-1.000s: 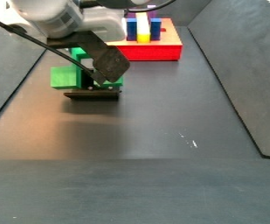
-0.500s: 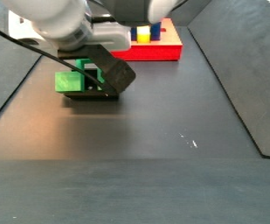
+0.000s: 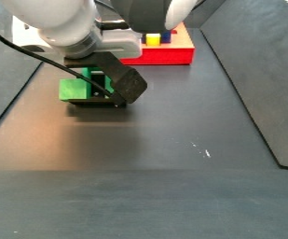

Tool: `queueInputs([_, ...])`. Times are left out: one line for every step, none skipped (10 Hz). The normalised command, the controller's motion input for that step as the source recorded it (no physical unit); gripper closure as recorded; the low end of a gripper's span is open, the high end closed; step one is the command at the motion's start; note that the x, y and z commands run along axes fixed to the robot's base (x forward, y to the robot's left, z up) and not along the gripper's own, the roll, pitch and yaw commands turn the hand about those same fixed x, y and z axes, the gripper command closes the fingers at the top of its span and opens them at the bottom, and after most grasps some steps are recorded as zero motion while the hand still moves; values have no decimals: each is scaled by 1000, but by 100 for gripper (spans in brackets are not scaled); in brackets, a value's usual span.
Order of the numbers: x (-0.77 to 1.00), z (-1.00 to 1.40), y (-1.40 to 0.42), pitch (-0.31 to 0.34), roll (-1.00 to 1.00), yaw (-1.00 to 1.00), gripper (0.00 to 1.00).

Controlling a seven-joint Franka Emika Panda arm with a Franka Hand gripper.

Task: Pick up the green object. Move up. Place the green object on the fixture. Regrasp the green object. Move to above the board. Insert the green object.
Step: Place the green object on the fixture, then regrasp the green object.

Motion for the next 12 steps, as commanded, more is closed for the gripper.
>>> queueInputs([-371,-274,-354,-200,49,240,100])
queueInputs([0,0,0,0,0,0,0])
queueInputs([9,-3,-29,0,0,0,0])
queueInputs([17,0,0,0,0,0,0])
queueInputs([80,0,0,0,0,3,0])
queueInputs([20,0,0,0,0,0,0])
queueInputs([17,0,0,6,0,0,0])
queueInputs([20,0,0,0,-6,0,0])
queueInputs([194,0,0,114,0,0,0])
queueInputs([363,200,146,243,-111,-71,0])
queueInputs([206,254,271,120,-311,-131,0])
queueInputs([74,340,323,0,-537,-71,0])
